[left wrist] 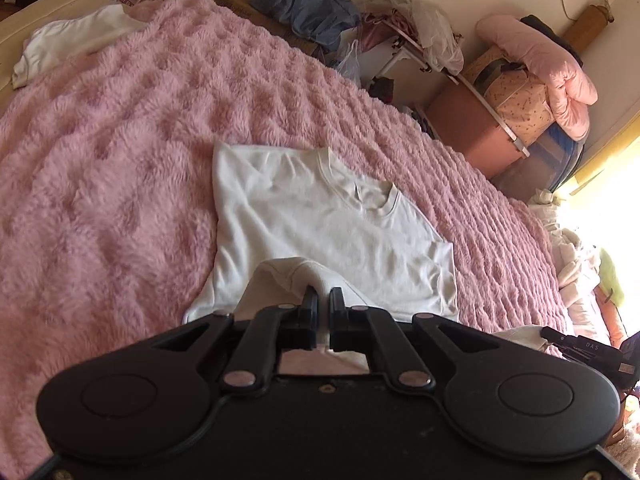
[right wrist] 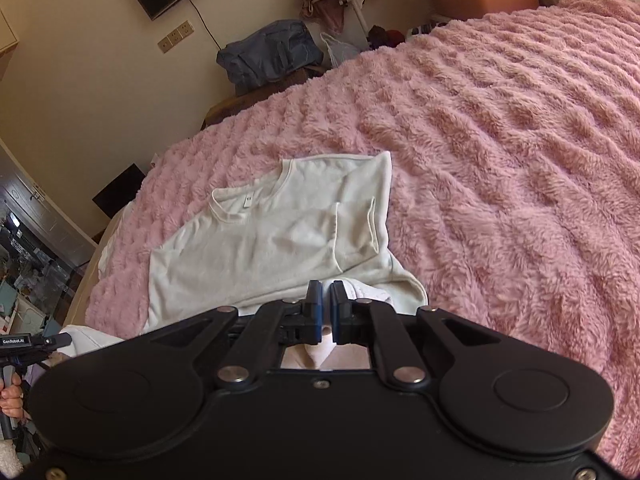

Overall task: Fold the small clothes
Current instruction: 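Close both tools on the sweatshirt hem, then lift the hem with both tools and fold it onto the collar, open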

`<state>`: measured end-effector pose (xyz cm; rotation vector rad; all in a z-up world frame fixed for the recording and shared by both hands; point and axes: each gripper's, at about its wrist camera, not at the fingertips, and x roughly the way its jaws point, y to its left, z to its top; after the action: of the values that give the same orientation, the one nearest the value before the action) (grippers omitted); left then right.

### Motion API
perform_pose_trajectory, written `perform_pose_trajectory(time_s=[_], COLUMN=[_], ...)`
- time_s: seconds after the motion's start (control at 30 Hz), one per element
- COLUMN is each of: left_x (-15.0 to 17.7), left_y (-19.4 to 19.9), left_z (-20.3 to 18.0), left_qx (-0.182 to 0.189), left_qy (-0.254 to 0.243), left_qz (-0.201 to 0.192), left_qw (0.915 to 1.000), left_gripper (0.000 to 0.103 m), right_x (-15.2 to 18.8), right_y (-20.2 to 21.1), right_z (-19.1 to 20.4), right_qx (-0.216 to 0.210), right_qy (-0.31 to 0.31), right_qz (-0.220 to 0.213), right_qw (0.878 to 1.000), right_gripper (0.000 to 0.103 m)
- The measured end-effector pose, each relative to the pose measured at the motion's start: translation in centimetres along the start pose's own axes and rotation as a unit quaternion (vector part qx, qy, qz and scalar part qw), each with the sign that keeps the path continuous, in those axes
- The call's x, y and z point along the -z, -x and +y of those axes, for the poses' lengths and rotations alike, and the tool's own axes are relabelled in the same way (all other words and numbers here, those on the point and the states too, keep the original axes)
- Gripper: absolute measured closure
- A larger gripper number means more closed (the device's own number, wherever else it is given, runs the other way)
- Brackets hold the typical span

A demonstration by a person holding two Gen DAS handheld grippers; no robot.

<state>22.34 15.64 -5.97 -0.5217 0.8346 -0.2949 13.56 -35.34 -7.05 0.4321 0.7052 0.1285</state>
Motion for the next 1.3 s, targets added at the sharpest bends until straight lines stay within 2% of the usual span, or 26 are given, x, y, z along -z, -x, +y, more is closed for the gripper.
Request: perform_pose_trajectory(time_s=[0.23,0.4,0.7,0.87,0.97,1.0,1.07,1.17,1.23,1.3], left_x=[-8.5,-12.5,-14.7,-15.4,-15.7,-15.8,-16.0,-15.6,-14.4,-12.9], left_y=[-7.3,-12.9,-20.4,-22.6,-22.5,-21.9,-20.2,-18.7,-18.3,-18.2], left_z=[1.3,3.5,8.3,10.1,10.8,10.7,10.0,9.0,8.2,7.6], left_qx=[-0.006,-0.028,-0.057,-0.055,-0.048,-0.050,-0.059,-0.052,-0.050,-0.051], left_qy=[0.007,0.022,0.066,0.102,0.118,0.112,0.072,0.031,0.000,-0.031], left_qz=[-0.004,0.007,0.038,0.037,0.021,0.002,-0.032,-0.025,-0.011,0.000], left_qw=[0.9999,0.9993,0.9955,0.9925,0.9916,0.9924,0.9951,0.9978,0.9987,0.9982], left_gripper=[0.101,0.101,0.101,0.101,0.094,0.084,0.081,0.080,0.075,0.075], right_x=[-6.6,-10.0,-12.8,-13.3,-13.6,-13.8,-13.9,-13.3,-12.7,-12.2], right_y=[-7.0,-13.2,-22.8,-25.6,-26.0,-26.1,-25.8,-25.4,-25.0,-24.9], right_z=[-0.1,-0.6,-2.2,-3.1,-3.5,-3.8,-3.8,-3.2,-3.0,-3.0], right_qx=[-0.011,-0.006,0.041,0.060,0.069,0.059,0.048,0.049,0.042,0.040], right_qy=[-0.028,-0.043,-0.051,-0.057,-0.051,-0.056,-0.049,0.012,0.050,0.074], right_qz=[-0.042,-0.046,-0.020,-0.024,-0.049,-0.051,-0.048,-0.028,-0.017,-0.012], right_qw=[0.999,0.998,0.998,0.996,0.995,0.995,0.996,0.998,0.998,0.996], right_gripper=[0.097,0.097,0.097,0.101,0.101,0.101,0.101,0.099,0.098,0.092])
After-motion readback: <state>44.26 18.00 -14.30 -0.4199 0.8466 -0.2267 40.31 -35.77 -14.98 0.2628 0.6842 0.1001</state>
